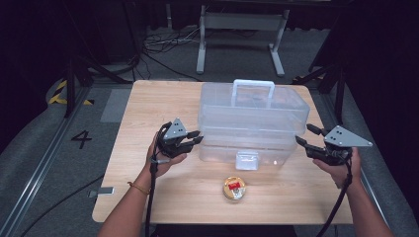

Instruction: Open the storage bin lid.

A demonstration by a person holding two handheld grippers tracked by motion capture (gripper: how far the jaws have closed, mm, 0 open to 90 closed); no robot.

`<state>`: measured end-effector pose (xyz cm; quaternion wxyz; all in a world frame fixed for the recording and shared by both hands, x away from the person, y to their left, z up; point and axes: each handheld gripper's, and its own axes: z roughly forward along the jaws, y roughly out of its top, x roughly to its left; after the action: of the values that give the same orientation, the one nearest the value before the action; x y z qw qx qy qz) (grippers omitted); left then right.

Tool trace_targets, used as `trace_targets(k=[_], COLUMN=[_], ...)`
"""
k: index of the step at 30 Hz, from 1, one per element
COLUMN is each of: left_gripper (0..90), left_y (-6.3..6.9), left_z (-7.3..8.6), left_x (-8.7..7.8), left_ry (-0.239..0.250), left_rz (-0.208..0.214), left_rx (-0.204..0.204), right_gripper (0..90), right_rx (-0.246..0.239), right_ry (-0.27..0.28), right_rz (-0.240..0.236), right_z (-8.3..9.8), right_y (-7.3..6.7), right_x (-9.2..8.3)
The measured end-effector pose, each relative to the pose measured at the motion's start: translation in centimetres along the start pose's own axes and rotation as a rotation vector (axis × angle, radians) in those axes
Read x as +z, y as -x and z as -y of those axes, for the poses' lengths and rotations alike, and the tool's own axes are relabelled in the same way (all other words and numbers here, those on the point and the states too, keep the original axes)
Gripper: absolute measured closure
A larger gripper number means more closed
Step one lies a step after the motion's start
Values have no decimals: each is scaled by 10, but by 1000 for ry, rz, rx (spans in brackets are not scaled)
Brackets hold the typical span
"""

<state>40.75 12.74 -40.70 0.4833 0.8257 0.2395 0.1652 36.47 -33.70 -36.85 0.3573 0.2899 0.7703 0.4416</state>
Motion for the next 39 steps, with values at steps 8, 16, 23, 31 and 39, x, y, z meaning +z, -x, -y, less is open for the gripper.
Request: trace_targets(k=[8,16,23,31,39], left_gripper=[719,636,648,646,637], left_y=[19,34,34,32,33], left_z=[-11,-15,-15,-14,-16], left_x=[-4,18,30,33,41], left_ry=[-1,-92,-136,-146,-199], left_rz=[103,114,108,111,99], left_rx=[102,177,199,207,244], right_gripper=[464,506,518,535,557], right_rx=[-5,4,36,76,94], right_ry=[42,53,69,63,46], right_rz=[55,121,173,192,219], right_z=[-24,-41,-51,-64,-80], right_y=[7,14,17,24,35], right_x=[6,14,21,29,40])
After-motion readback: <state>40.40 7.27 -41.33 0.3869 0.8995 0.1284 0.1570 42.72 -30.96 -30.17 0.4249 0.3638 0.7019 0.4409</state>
